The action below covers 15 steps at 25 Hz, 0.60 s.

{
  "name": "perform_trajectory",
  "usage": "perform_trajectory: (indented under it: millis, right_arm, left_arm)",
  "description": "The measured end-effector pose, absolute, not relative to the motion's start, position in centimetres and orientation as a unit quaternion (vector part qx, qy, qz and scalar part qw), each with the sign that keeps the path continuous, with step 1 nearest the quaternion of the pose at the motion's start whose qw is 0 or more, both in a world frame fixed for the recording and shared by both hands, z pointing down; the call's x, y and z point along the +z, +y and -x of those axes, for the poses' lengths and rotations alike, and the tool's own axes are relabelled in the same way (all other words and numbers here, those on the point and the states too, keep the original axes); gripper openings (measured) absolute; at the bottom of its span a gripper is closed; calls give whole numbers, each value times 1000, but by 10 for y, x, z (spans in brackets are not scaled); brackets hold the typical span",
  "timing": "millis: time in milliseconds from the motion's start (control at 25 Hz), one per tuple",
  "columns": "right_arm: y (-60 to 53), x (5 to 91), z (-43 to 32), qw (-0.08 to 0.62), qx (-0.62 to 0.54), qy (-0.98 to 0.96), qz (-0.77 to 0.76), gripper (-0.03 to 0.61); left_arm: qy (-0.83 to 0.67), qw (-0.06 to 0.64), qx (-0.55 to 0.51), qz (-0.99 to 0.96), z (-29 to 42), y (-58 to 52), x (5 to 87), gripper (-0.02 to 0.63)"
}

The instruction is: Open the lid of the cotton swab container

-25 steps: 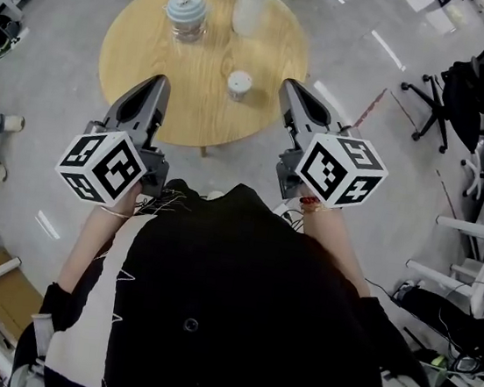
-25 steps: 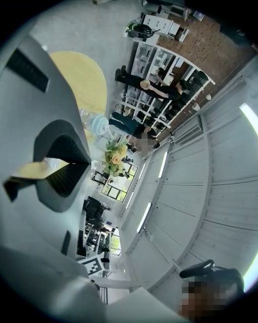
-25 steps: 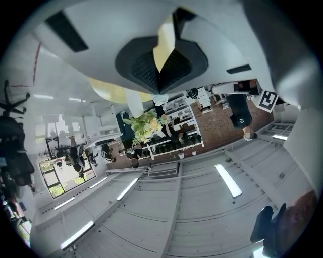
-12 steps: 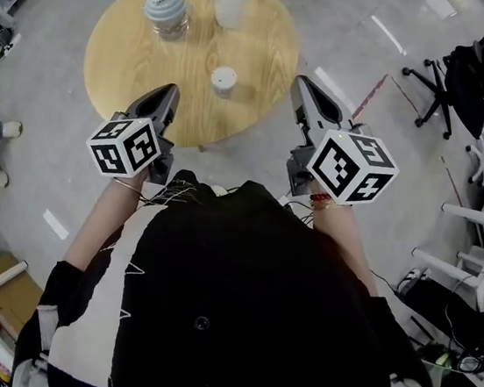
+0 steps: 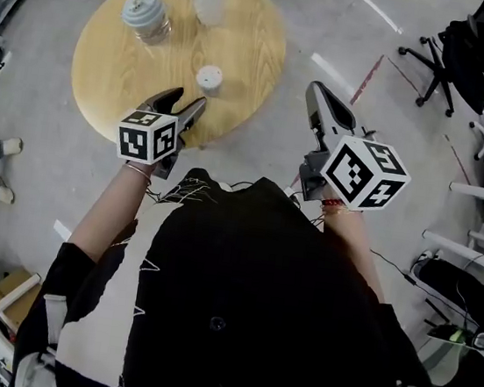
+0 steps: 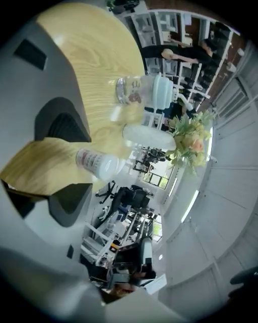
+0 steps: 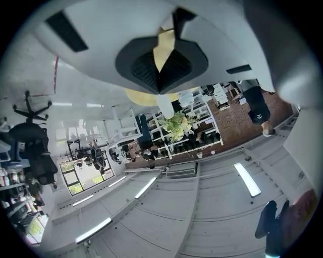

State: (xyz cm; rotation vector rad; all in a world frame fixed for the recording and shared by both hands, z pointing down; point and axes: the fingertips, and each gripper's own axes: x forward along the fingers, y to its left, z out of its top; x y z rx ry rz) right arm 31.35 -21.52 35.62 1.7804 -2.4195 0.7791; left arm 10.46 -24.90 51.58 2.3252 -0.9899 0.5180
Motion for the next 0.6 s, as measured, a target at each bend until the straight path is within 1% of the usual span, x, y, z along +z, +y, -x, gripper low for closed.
perform_trajectory:
  millis: [120, 360, 600]
  right_arm:
    - [-208, 356, -324, 17, 252, -769, -587, 5]
    - [-194, 349, -341, 13, 243, -754, -610, 5]
    - [-181, 342, -355, 9, 237, -740, -630, 5]
  left_arm:
    - [-344, 251, 217, -878, -115, -253, 520, 321]
    - [-314, 193, 258, -893, -128, -265, 527, 324]
    - [-312, 166, 284, -891, -133, -270, 535, 324]
